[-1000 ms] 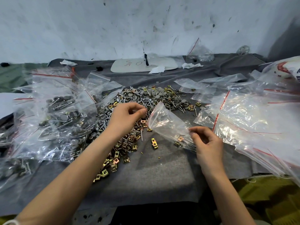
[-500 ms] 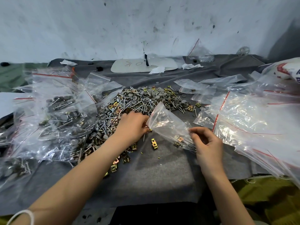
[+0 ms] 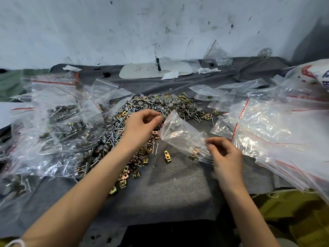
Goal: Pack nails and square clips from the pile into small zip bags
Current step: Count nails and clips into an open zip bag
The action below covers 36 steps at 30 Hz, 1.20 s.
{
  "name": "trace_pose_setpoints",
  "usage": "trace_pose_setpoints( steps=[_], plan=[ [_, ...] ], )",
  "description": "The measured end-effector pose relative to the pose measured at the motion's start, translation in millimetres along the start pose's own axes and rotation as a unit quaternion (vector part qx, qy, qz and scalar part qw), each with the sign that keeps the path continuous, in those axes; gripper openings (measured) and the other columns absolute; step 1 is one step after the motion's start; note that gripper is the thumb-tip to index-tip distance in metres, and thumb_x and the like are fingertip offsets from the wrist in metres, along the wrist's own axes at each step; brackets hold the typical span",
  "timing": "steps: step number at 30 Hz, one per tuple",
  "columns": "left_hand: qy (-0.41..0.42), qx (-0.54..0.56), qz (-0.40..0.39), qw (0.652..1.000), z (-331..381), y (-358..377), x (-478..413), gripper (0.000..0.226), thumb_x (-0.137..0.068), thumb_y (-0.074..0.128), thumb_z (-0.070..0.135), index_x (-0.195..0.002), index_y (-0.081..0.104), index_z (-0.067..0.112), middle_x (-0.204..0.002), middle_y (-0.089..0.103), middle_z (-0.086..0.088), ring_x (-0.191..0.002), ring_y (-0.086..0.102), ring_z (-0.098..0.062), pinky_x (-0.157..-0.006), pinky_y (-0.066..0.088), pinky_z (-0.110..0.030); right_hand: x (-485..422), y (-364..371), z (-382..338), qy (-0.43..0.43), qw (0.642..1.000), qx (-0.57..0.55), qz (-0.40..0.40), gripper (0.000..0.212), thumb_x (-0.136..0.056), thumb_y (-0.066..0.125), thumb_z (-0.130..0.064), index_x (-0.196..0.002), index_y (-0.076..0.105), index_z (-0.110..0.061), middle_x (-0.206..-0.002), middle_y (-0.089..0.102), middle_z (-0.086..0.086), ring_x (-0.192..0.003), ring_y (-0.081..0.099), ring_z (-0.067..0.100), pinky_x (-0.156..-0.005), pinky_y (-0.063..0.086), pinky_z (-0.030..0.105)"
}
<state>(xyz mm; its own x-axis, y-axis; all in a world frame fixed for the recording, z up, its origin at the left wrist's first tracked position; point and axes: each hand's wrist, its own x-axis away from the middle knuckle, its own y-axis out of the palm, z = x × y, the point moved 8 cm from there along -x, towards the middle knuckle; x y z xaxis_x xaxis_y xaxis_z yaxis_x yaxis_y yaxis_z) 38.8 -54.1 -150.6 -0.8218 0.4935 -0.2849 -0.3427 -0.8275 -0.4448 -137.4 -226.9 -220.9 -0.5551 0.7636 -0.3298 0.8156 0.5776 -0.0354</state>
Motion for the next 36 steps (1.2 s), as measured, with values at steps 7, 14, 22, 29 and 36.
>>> trace_pose_setpoints(
  steps=[7,14,22,29,36],
  plan=[
    [0.007,0.021,-0.116,0.993,22.3,13.1,10.6,0.018,-0.090,0.064,0.011,-0.086,0.072,0.027,-0.083,0.074,0.000,-0.076,0.066,-0.016,-0.075,0.056,-0.034,0.3,0.2,0.2,0.000,1.000,-0.002,-0.002,0.027,-0.085,0.065,0.000,-0.079,0.069,-0.026,-0.079,0.070,-0.012,-0.078,0.064,-0.001,-0.070,0.046,0.008],
    [0.013,0.043,-0.044,0.998,15.6,1.3,2.0,0.018,-0.092,0.060,0.016,-0.094,0.070,0.030,-0.078,0.069,0.010,-0.069,0.061,-0.003,-0.064,0.045,-0.011,-0.8,-0.5,1.8,-0.003,1.000,-0.002,0.003,0.030,-0.085,0.065,-0.001,-0.077,0.069,-0.030,-0.078,0.070,-0.016,-0.076,0.063,-0.003,-0.069,0.045,0.006],
    [0.095,-0.320,-0.163,0.928,-9.8,52.9,7.5,0.020,-0.094,0.056,0.026,-0.105,0.066,0.013,-0.105,0.063,-0.006,-0.094,0.059,-0.023,-0.087,0.049,-0.041,-0.4,-1.1,2.5,0.001,1.000,-0.005,0.005,0.030,-0.085,0.064,-0.001,-0.076,0.068,-0.029,-0.077,0.070,-0.018,-0.075,0.062,-0.005,-0.067,0.044,0.005],
    [0.111,-0.342,-0.124,0.925,-5.1,61.5,10.7,0.020,-0.096,0.047,0.009,-0.105,0.062,0.001,-0.104,0.064,-0.018,-0.097,0.060,-0.032,-0.095,0.044,-0.042,-0.6,-0.9,2.0,0.002,1.000,-0.007,0.003,0.029,-0.086,0.064,-0.001,-0.077,0.069,-0.028,-0.078,0.070,-0.016,-0.074,0.062,-0.004,-0.067,0.044,0.005],
    [0.094,-0.264,-0.132,0.951,-8.4,51.7,4.0,0.020,-0.090,0.060,0.016,-0.075,0.056,0.004,-0.080,0.060,-0.008,-0.078,0.060,-0.028,-0.072,0.048,-0.038,0.7,-1.1,2.1,0.005,1.000,-0.010,0.004,0.030,-0.085,0.064,0.000,-0.076,0.069,-0.029,-0.077,0.070,-0.017,-0.074,0.062,-0.005,-0.067,0.044,0.005]
  ],
)
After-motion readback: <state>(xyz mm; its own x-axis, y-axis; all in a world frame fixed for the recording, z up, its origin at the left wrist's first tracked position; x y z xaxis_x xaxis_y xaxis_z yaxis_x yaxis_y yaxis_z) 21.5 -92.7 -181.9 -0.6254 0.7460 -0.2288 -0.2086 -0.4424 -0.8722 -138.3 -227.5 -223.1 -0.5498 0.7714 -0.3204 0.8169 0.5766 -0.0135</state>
